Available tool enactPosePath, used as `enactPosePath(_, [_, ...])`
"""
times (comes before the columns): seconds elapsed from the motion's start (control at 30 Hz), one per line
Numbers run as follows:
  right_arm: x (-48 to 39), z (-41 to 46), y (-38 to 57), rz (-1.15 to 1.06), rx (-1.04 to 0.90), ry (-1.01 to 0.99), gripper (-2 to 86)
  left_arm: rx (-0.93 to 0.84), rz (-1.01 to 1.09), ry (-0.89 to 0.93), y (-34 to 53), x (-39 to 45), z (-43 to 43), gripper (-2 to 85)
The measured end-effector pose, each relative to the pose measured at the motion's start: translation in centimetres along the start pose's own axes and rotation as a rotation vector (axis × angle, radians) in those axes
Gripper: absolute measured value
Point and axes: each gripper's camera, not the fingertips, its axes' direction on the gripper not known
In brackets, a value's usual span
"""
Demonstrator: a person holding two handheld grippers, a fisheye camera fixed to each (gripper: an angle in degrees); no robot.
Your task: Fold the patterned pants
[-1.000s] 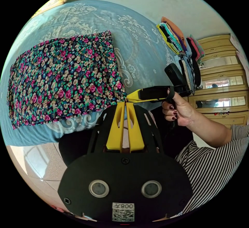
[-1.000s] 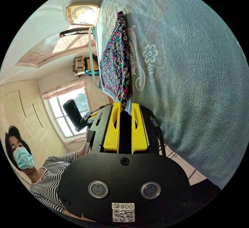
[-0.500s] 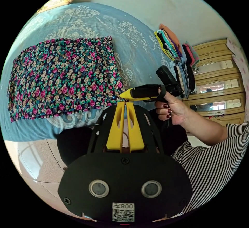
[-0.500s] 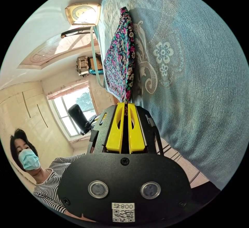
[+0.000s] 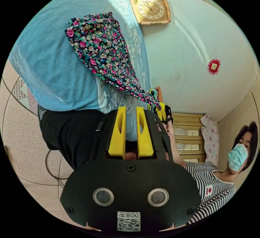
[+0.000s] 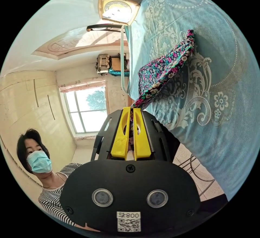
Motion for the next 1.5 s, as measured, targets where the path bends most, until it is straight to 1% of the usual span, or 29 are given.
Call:
enactPosePath(0.07, [-1.6,-0.1,-0.3,-0.029,-0.002,0.0,1.4,0.096,-0.068,0.091,-0.2,-1.6,-1.5,8.4])
enactPosePath(0.27, [-4.7,-0.5,-0.3,-0.088,-0.017,0.022,1.4,0.254,-0.196,0.195,-1.1,-4.5,-3.8,11.7])
enactPosePath(0.37, [-5.5,-0.7,0.2,-0.097,-0.021,0.022,1.3,0.345,-0.263,0.23,-1.4,-5.6,-4.7,12.7])
enactPosePath(0.47, [-5.8,-1.1,1.1,-0.096,-0.018,0.013,1.3,0.383,-0.298,0.214,-1.9,-5.9,-5.2,13.2])
enactPosePath(0.7, [-5.8,-2.6,3.6,-0.084,-0.015,-0.003,1.3,0.391,-0.296,0.168,-3.6,-5.0,-4.3,12.2])
enactPosePath(0.8, [-5.8,-3.6,5.0,-0.087,-0.014,-0.003,1.3,0.395,-0.301,0.135,-4.0,-4.3,-3.4,9.4])
enactPosePath(0.87, [-5.6,-4.6,6.3,-0.083,-0.012,0.009,1.2,0.387,-0.287,0.099,-4.1,-3.4,-2.5,5.9])
enactPosePath(1.0, [-4.9,-6.4,8.8,-0.065,-0.001,0.005,1.2,0.38,-0.243,0.085,-3.6,-1.6,-0.7,4.1])
enactPosePath(1.3, [-3.5,-13.1,18.0,-0.044,0.068,-0.059,1.2,0.335,-0.075,0.117,-1.0,6.0,5.5,3.3])
enactPosePath(1.5, [-3.6,-18.8,26.1,-0.09,0.131,-0.133,1.2,0.256,0.043,0.154,1.2,12.3,12.4,3.0])
